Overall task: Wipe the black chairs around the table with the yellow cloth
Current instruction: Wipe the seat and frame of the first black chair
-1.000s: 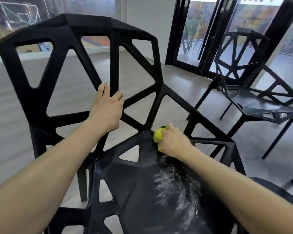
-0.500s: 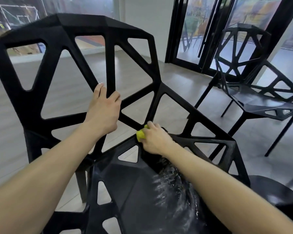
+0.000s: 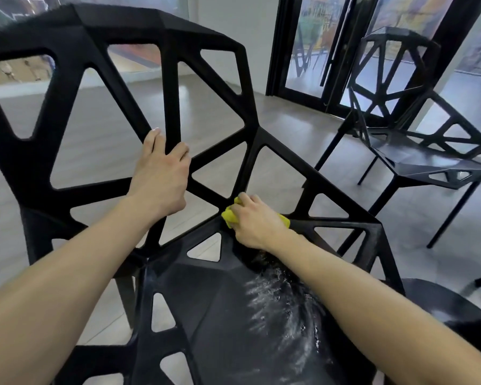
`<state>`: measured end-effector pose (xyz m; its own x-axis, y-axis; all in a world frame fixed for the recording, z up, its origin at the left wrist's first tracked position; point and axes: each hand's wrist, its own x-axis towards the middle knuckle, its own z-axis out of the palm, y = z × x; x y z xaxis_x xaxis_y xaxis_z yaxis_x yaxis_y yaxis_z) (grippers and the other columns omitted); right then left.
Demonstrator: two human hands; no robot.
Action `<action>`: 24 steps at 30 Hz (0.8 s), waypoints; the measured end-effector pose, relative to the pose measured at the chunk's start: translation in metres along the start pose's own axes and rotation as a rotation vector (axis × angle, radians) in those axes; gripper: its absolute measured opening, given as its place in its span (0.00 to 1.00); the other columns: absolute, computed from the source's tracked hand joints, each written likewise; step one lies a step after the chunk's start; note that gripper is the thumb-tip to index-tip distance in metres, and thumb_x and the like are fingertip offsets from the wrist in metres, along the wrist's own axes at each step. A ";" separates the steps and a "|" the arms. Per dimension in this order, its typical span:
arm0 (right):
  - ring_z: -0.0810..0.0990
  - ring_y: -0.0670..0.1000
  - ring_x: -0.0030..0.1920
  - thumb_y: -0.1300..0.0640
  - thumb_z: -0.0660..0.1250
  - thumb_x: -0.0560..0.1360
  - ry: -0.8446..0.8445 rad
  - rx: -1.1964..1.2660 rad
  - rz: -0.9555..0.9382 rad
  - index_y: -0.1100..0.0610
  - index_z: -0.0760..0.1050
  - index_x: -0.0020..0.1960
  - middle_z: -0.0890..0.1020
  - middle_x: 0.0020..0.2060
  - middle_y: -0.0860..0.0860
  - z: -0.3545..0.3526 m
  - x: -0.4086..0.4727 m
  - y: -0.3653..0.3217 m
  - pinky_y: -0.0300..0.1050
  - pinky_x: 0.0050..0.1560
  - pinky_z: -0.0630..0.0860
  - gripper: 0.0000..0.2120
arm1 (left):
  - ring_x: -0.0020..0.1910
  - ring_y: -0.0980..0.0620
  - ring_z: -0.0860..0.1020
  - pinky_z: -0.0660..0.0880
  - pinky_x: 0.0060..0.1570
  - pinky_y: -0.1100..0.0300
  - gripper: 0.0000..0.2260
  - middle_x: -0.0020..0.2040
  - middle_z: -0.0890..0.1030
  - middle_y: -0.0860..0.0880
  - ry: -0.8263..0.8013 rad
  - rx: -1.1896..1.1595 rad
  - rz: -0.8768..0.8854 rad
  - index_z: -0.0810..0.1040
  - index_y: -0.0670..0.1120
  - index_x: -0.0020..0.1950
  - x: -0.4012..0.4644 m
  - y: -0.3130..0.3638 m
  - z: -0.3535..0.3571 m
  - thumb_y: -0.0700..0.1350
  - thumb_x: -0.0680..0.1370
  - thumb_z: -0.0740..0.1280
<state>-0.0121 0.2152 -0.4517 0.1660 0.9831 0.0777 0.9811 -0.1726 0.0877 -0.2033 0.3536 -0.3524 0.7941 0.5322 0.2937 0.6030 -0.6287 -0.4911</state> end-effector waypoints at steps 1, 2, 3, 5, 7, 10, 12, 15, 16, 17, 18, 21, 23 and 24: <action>0.75 0.61 0.60 0.48 0.66 0.77 0.000 -0.020 -0.002 0.55 0.78 0.63 0.74 0.63 0.55 -0.007 0.001 0.003 0.58 0.60 0.78 0.18 | 0.68 0.30 0.68 0.53 0.82 0.37 0.29 0.68 0.74 0.49 0.002 0.004 0.003 0.77 0.44 0.68 0.000 -0.001 0.001 0.50 0.68 0.70; 0.76 0.61 0.61 0.48 0.66 0.76 -0.018 -0.066 0.018 0.55 0.78 0.62 0.75 0.63 0.55 -0.015 -0.009 0.013 0.57 0.59 0.78 0.18 | 0.68 0.30 0.69 0.53 0.82 0.37 0.29 0.68 0.74 0.49 0.002 0.004 0.006 0.77 0.44 0.69 0.000 -0.001 0.002 0.50 0.68 0.71; 0.76 0.60 0.60 0.48 0.66 0.75 -0.035 -0.121 0.042 0.55 0.78 0.60 0.75 0.62 0.54 -0.017 -0.026 0.029 0.56 0.56 0.78 0.17 | 0.68 0.31 0.69 0.52 0.82 0.37 0.30 0.69 0.74 0.50 0.000 0.006 0.008 0.77 0.44 0.69 -0.001 0.000 0.003 0.51 0.67 0.72; 0.76 0.60 0.55 0.50 0.66 0.74 -0.045 -0.251 0.068 0.54 0.77 0.59 0.73 0.64 0.55 -0.020 -0.074 0.062 0.52 0.45 0.74 0.16 | 0.69 0.30 0.68 0.50 0.83 0.37 0.31 0.70 0.73 0.50 -0.007 0.021 0.003 0.77 0.44 0.69 -0.002 0.001 0.002 0.52 0.68 0.71; 0.76 0.61 0.53 0.50 0.63 0.74 -0.070 -0.305 0.057 0.56 0.76 0.58 0.71 0.66 0.58 -0.015 -0.112 0.082 0.54 0.47 0.77 0.15 | 0.70 0.29 0.67 0.49 0.83 0.37 0.31 0.69 0.73 0.50 -0.011 0.028 -0.011 0.76 0.44 0.70 -0.002 0.003 -0.001 0.53 0.69 0.70; 0.75 0.64 0.56 0.50 0.61 0.77 -0.006 -0.213 0.035 0.59 0.75 0.60 0.70 0.65 0.60 0.003 -0.087 0.069 0.63 0.52 0.79 0.17 | 0.71 0.29 0.67 0.49 0.83 0.37 0.31 0.68 0.73 0.50 -0.030 0.038 -0.019 0.75 0.43 0.71 -0.002 0.009 -0.006 0.54 0.69 0.70; 0.75 0.65 0.58 0.49 0.63 0.79 0.037 -0.095 -0.004 0.58 0.76 0.62 0.72 0.65 0.58 0.006 -0.041 0.031 0.64 0.55 0.79 0.17 | 0.72 0.28 0.66 0.48 0.83 0.36 0.33 0.69 0.73 0.49 -0.031 0.036 -0.018 0.74 0.43 0.72 -0.004 0.008 -0.006 0.54 0.69 0.71; 0.76 0.63 0.59 0.48 0.67 0.79 0.011 -0.050 0.022 0.56 0.78 0.63 0.73 0.65 0.56 -0.004 -0.009 0.003 0.59 0.54 0.79 0.17 | 0.72 0.28 0.66 0.48 0.83 0.36 0.36 0.71 0.73 0.48 0.001 0.021 -0.020 0.74 0.41 0.73 -0.007 0.005 0.000 0.53 0.67 0.73; 0.76 0.62 0.58 0.48 0.67 0.78 0.030 -0.070 0.030 0.55 0.78 0.62 0.73 0.65 0.55 -0.009 -0.020 0.013 0.58 0.53 0.79 0.17 | 0.71 0.28 0.66 0.48 0.83 0.37 0.36 0.71 0.73 0.48 0.003 0.019 -0.016 0.75 0.41 0.73 -0.007 0.004 0.002 0.53 0.67 0.73; 0.76 0.61 0.57 0.49 0.67 0.77 0.032 -0.090 0.056 0.55 0.78 0.62 0.73 0.65 0.54 -0.010 -0.040 0.031 0.57 0.52 0.79 0.17 | 0.71 0.28 0.66 0.48 0.83 0.37 0.37 0.71 0.73 0.48 0.005 0.014 -0.011 0.75 0.40 0.73 -0.007 0.004 0.003 0.53 0.66 0.73; 0.77 0.60 0.56 0.49 0.66 0.76 0.042 -0.101 0.074 0.54 0.78 0.62 0.72 0.65 0.53 -0.015 -0.067 0.049 0.57 0.53 0.79 0.17 | 0.72 0.27 0.66 0.48 0.83 0.37 0.37 0.71 0.73 0.48 0.010 0.010 -0.009 0.75 0.40 0.73 -0.007 0.003 0.003 0.54 0.66 0.74; 0.78 0.58 0.58 0.46 0.67 0.76 0.077 -0.040 0.193 0.49 0.80 0.63 0.71 0.66 0.51 -0.030 -0.149 0.095 0.56 0.55 0.81 0.17 | 0.73 0.27 0.65 0.46 0.84 0.37 0.38 0.72 0.72 0.48 -0.004 0.030 -0.022 0.74 0.41 0.74 -0.005 0.006 0.001 0.56 0.67 0.73; 0.77 0.58 0.61 0.45 0.67 0.77 0.127 -0.022 0.246 0.49 0.79 0.64 0.71 0.66 0.52 -0.029 -0.155 0.099 0.57 0.56 0.82 0.18 | 0.74 0.27 0.64 0.46 0.83 0.37 0.38 0.71 0.72 0.48 -0.027 0.049 -0.029 0.74 0.42 0.74 -0.005 0.009 -0.002 0.58 0.67 0.72; 0.76 0.59 0.62 0.45 0.67 0.77 0.135 -0.048 0.226 0.50 0.79 0.65 0.70 0.66 0.53 -0.026 -0.141 0.090 0.58 0.56 0.81 0.18 | 0.73 0.27 0.64 0.47 0.83 0.37 0.38 0.71 0.73 0.48 -0.029 0.052 -0.030 0.74 0.42 0.74 -0.005 0.010 -0.003 0.59 0.67 0.72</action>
<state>0.0506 0.0595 -0.4288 0.3628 0.9026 0.2318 0.9141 -0.3931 0.1000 -0.2008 0.3428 -0.3562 0.7728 0.5669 0.2854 0.6210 -0.5825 -0.5244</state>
